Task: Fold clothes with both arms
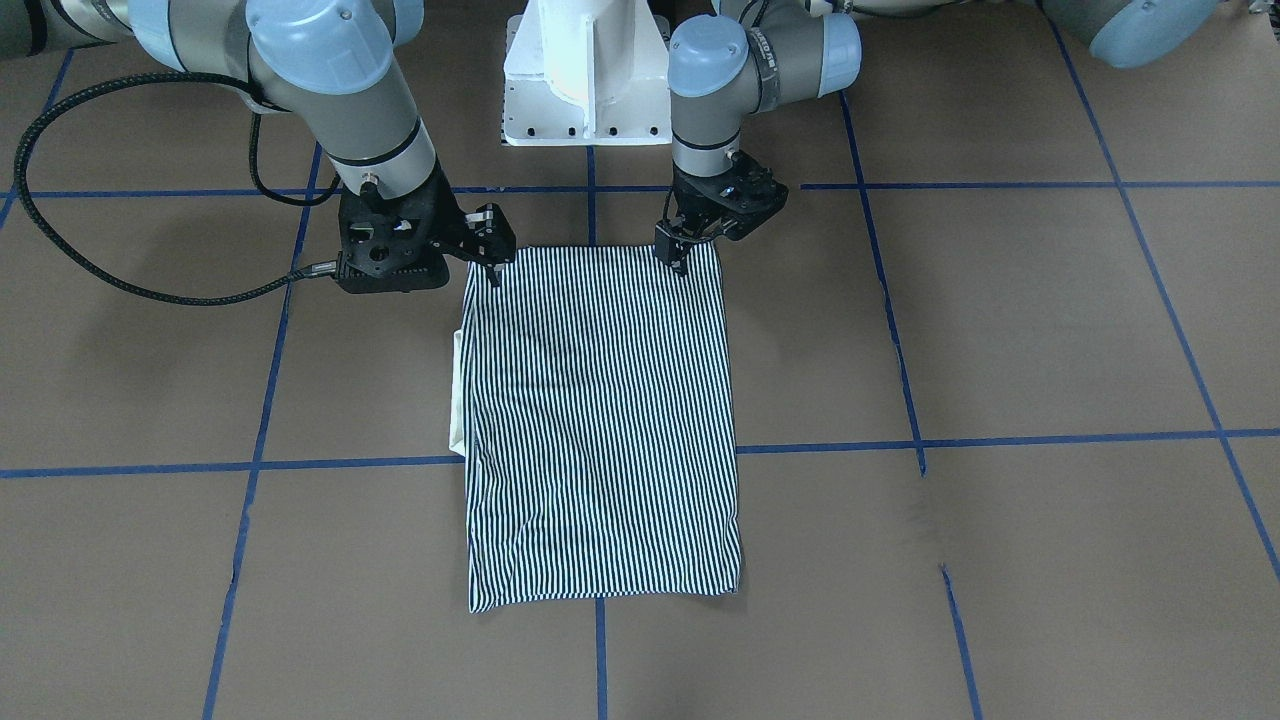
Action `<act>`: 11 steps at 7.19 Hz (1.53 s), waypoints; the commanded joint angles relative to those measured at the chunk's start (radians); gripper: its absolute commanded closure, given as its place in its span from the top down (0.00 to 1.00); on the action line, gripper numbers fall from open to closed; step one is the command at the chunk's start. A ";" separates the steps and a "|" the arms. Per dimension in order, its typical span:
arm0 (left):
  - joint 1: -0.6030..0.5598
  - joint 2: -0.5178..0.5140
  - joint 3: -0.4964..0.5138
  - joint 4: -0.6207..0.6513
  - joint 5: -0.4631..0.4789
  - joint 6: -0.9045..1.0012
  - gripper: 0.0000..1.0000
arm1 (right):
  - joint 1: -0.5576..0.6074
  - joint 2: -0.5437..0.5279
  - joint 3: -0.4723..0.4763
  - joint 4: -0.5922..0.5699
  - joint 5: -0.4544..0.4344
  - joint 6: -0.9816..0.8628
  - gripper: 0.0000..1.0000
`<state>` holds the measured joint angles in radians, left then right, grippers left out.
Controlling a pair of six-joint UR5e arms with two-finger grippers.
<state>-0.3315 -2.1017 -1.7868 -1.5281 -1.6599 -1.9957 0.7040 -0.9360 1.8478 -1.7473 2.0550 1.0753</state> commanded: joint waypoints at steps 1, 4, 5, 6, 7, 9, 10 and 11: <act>-0.001 -0.001 0.010 -0.001 0.006 0.002 0.94 | 0.000 0.000 0.002 0.000 0.001 0.000 1.00; -0.003 -0.003 0.010 0.000 0.011 -0.005 0.66 | 0.000 0.000 0.004 -0.001 0.001 0.000 1.00; -0.003 -0.001 0.010 -0.001 0.011 -0.008 0.46 | 0.002 0.000 0.005 -0.001 0.002 0.000 1.00; -0.001 -0.001 0.012 -0.001 0.011 -0.008 0.42 | 0.002 0.000 0.008 -0.001 0.002 0.000 1.00; -0.001 -0.004 0.010 -0.001 0.011 -0.006 0.41 | 0.002 -0.001 0.010 -0.001 0.002 -0.002 1.00; -0.001 -0.006 0.010 -0.001 0.009 -0.005 0.41 | 0.002 -0.006 0.008 -0.001 0.002 -0.003 1.00; -0.001 -0.006 0.009 -0.001 0.009 -0.003 0.41 | 0.002 -0.006 0.008 -0.001 0.002 -0.003 1.00; -0.001 -0.004 0.009 -0.001 0.009 0.000 0.41 | 0.002 -0.006 0.010 -0.001 0.002 -0.003 1.00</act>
<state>-0.3329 -2.1073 -1.7773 -1.5294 -1.6504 -1.9988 0.7056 -0.9416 1.8566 -1.7487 2.0571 1.0725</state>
